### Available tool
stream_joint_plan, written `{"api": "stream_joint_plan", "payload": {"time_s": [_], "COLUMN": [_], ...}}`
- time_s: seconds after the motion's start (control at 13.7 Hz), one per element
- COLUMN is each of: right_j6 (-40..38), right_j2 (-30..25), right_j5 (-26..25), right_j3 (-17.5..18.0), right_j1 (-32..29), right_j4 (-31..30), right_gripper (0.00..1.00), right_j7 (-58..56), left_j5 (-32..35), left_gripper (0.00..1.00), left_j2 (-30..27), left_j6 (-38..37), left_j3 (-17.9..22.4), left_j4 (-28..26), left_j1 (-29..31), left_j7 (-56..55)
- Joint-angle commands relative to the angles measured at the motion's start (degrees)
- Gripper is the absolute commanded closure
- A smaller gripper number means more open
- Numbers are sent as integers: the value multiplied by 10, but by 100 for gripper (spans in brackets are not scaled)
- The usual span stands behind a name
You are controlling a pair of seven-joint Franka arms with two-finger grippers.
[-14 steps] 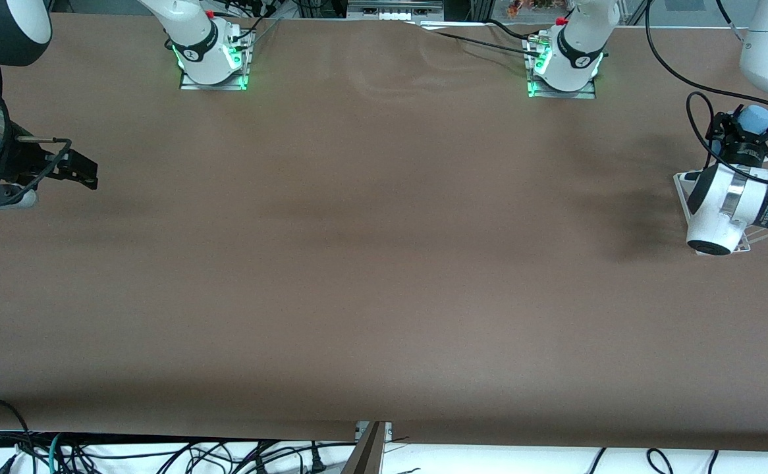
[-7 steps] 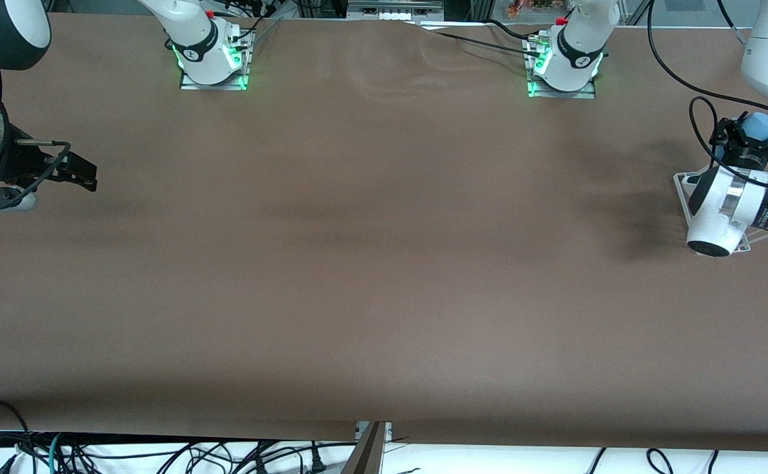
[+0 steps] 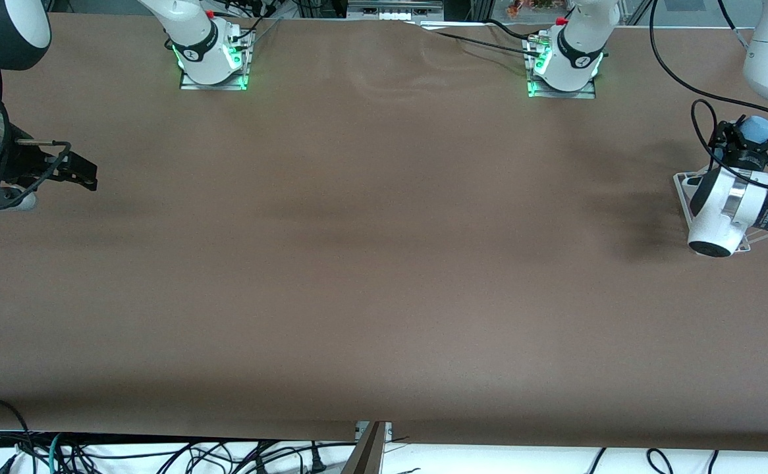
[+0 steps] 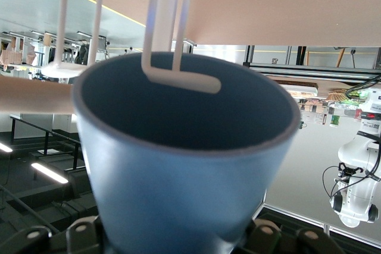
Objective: Transfer cup to left arm and place on rack
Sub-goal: 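Hang the cup on a rack peg and open the left gripper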
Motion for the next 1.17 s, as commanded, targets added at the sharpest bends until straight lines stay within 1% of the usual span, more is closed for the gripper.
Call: {"api": "stream_joint_plan", "payload": {"time_s": [0.0, 0.29, 0.51, 0.59, 0.66, 0.81, 0.95, 1.1], "right_j6": [-9, -1, -1, -1, -1, -1, -1, -1], "right_j2": [3, 3, 3, 3, 3, 3, 3, 3], "right_j5": [-1, -3, -1, -1, -1, -1, 0, 0], "right_j3": [3, 4, 4, 4, 4, 4, 4, 4], "right_j1": [-5, -2, -3, -3, -2, -2, -3, -4], "right_j4": [9, 11, 12, 14, 15, 14, 15, 15], "right_gripper": [0, 0, 0, 0, 0, 0, 0, 0], "right_j7": [2, -1, -4, -5, -6, -4, 1, 1], "left_j5": [16, 14, 9, 4, -20, -88, -145, -201], "left_gripper": [0, 0, 0, 0, 0, 0, 0, 0], "left_j2": [-1, -1, -3, -5, -6, -11, -27, -45], "left_j6": [-5, -14, -26, -29, -31, -48, -63, -90], "left_j3": [-4, -4, -5, -7, -10, -17, -52, -88], "left_j4": [4, 15, 45, 64, 91, 165, 226, 270], "left_j1": [-2, -17, -22, -23, -23, -28, -34, -34], "left_j7": [-2, -1, 3, 5, 9, 15, 12, 2]}}
